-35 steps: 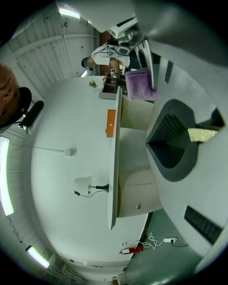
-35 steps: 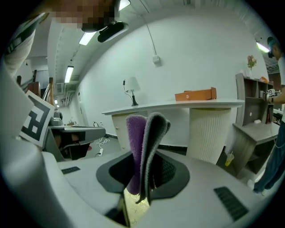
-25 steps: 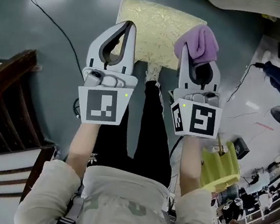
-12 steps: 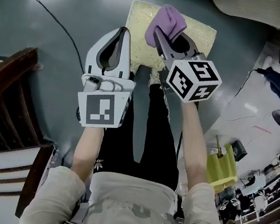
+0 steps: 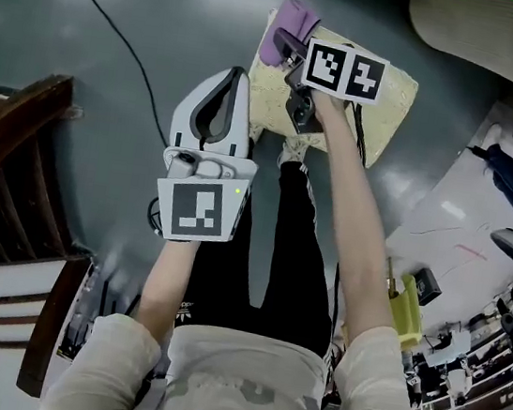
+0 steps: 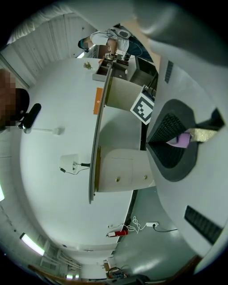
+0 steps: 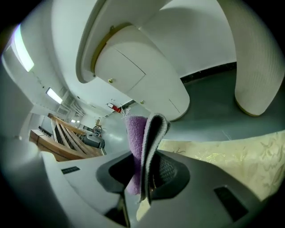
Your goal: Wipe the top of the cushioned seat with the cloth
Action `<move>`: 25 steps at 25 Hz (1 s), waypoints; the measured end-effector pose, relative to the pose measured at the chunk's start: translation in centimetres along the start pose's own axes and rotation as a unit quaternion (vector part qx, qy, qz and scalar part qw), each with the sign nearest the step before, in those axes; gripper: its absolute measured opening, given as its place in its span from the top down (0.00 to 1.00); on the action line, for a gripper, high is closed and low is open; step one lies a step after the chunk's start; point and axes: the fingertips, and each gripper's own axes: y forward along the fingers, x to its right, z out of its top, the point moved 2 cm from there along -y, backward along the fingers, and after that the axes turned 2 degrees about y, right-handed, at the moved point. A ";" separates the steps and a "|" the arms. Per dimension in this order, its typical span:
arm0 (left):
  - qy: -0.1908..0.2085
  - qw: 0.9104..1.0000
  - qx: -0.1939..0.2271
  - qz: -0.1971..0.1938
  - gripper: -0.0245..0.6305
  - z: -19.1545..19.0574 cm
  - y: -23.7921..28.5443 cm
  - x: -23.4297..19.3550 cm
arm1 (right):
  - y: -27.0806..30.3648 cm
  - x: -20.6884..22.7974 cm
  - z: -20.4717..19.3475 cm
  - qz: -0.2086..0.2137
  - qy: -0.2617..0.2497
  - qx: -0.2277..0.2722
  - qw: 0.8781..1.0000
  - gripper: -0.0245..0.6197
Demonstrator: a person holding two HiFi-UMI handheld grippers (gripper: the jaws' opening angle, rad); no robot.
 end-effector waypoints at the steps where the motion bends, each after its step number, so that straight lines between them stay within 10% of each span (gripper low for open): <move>1: 0.002 1.000 0.000 0.001 0.95 0.0 0.2 -0.2 | 0.5 0.2 -0.1 -0.007 -0.001 -0.010 1.000 0.81; 25: 0.013 1.000 -0.008 -0.019 0.95 0.0 0.1 4.6 | -2.8 4.0 -1.1 -0.054 0.009 -0.036 0.998 0.81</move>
